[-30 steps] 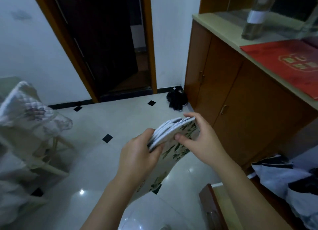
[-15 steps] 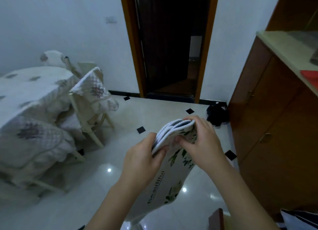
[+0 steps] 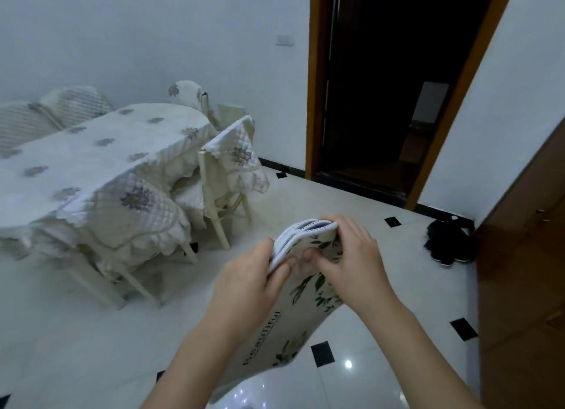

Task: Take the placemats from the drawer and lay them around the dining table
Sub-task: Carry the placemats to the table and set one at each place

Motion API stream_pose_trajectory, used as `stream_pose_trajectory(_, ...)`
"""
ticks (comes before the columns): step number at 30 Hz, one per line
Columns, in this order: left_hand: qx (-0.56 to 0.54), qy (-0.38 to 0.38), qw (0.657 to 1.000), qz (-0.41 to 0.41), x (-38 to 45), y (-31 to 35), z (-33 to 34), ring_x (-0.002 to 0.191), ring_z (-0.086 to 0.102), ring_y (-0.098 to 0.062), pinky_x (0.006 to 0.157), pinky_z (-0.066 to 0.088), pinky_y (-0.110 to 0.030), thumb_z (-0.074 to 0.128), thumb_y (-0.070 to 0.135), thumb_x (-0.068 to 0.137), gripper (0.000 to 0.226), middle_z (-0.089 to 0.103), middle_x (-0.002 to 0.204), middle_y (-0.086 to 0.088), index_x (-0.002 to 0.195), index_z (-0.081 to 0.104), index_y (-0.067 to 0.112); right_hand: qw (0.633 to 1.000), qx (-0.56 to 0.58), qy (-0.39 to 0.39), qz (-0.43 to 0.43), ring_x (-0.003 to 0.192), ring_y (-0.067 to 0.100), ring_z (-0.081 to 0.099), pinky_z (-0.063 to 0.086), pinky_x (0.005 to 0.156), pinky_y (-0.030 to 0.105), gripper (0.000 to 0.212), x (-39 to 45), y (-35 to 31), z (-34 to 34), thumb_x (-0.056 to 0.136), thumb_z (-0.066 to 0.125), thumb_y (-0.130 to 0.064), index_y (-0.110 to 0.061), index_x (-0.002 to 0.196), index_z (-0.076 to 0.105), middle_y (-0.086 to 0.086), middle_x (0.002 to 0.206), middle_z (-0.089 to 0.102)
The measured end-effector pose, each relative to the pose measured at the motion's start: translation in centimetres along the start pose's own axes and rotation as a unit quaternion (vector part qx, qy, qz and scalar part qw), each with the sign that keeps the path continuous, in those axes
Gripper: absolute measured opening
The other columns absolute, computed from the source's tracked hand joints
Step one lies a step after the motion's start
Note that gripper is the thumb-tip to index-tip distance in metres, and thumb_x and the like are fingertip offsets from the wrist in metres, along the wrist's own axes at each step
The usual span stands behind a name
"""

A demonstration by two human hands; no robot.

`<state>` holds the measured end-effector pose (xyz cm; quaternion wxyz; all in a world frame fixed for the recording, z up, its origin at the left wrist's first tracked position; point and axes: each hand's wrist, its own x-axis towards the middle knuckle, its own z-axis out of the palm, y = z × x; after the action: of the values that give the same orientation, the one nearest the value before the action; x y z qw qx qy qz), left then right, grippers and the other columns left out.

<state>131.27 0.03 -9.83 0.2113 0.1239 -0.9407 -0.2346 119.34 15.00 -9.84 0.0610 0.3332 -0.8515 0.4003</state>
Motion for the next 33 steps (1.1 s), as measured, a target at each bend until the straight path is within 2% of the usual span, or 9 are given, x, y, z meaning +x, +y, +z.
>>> stream_pose_trajectory(5,-0.022,0.025,0.999,-0.020,1.1,-2.2,-1.3,0.060,0.049,-0.008,0.051,0.033,-0.024,0.052,0.056,0.090,0.035,0.047,0.062,0.012,0.073,0.031,0.034,0.998,-0.009,-0.037,-0.039,0.098,0.005,0.051,0.042,0.089,0.034,0.040,2.5,-1.9,1.9,0.074,0.054,-0.060,-0.040,0.109,0.051,-0.020,0.101,0.056)
stream_pose_trajectory(7,-0.034,0.033,0.999,-0.021,1.9,-3.2,-1.8,0.061,0.051,-0.009,0.053,0.038,-0.027,0.051,0.058,0.089,0.033,0.049,0.063,0.012,0.075,0.033,0.034,0.997,-0.023,-0.046,-0.056,0.099,0.004,0.050,0.036,0.086,0.028,0.040,3.4,-2.9,2.8,0.074,0.051,-0.060,-0.041,0.109,0.050,-0.020,0.102,0.055)
stream_pose_trajectory(10,-0.041,0.043,0.998,-0.030,2.9,-5.1,-2.6,0.062,0.054,-0.013,0.057,0.046,-0.039,0.050,0.056,0.090,0.034,0.052,0.065,0.008,0.078,0.038,0.027,0.996,-0.038,-0.057,-0.063,0.101,0.004,0.050,0.034,0.085,0.027,0.038,5.1,-4.0,4.3,0.077,0.057,-0.056,-0.042,0.111,0.048,-0.022,0.104,0.054)
stream_pose_trajectory(15,-0.049,0.054,0.996,-0.057,4.6,-8.3,-3.9,0.063,0.053,-0.015,0.057,0.044,-0.040,0.055,0.048,0.091,0.030,0.052,0.065,0.007,0.078,0.039,0.026,0.997,-0.027,-0.049,-0.053,0.096,0.005,0.051,0.044,0.087,0.034,0.039,8.1,-5.7,7.1,0.075,0.070,-0.044,-0.040,0.107,0.049,-0.021,0.100,0.055)
stream_pose_trajectory(21,-0.041,0.055,0.996,-0.063,6.8,-12.5,-5.9,0.062,0.050,-0.011,0.053,0.036,-0.030,0.057,0.040,0.092,0.025,0.051,0.067,0.009,0.080,0.039,0.026,0.996,-0.011,-0.081,-0.044,0.101,0.004,0.049,0.047,0.087,0.034,0.038,11.4,-7.9,10.6,0.077,0.068,-0.043,-0.044,0.109,0.046,-0.022,0.104,0.054)
stream_pose_trajectory(27,-0.046,0.066,0.994,-0.080,8.1,-17.6,-7.9,0.064,0.052,-0.013,0.056,0.041,-0.034,0.055,0.036,0.094,0.023,0.051,0.070,0.007,0.083,0.041,0.023,0.993,-0.031,-0.103,-0.056,0.115,0.003,0.039,0.042,0.097,0.031,0.051,14.4,-10.7,15.1,0.082,0.066,-0.034,-0.041,0.127,0.042,-0.025,0.121,0.048)
stream_pose_trajectory(33,-0.042,0.096,0.990,-0.096,9.0,-22.1,-10.5,0.060,0.051,-0.007,0.048,0.025,-0.020,0.061,0.043,0.089,0.030,0.049,0.060,0.010,0.075,0.040,0.027,0.991,-0.017,-0.117,-0.061,0.115,0.003,0.041,0.042,0.098,0.031,0.050,16.7,-13.3,19.2,0.083,0.065,-0.036,-0.040,0.127,0.042,-0.024,0.121,0.048)
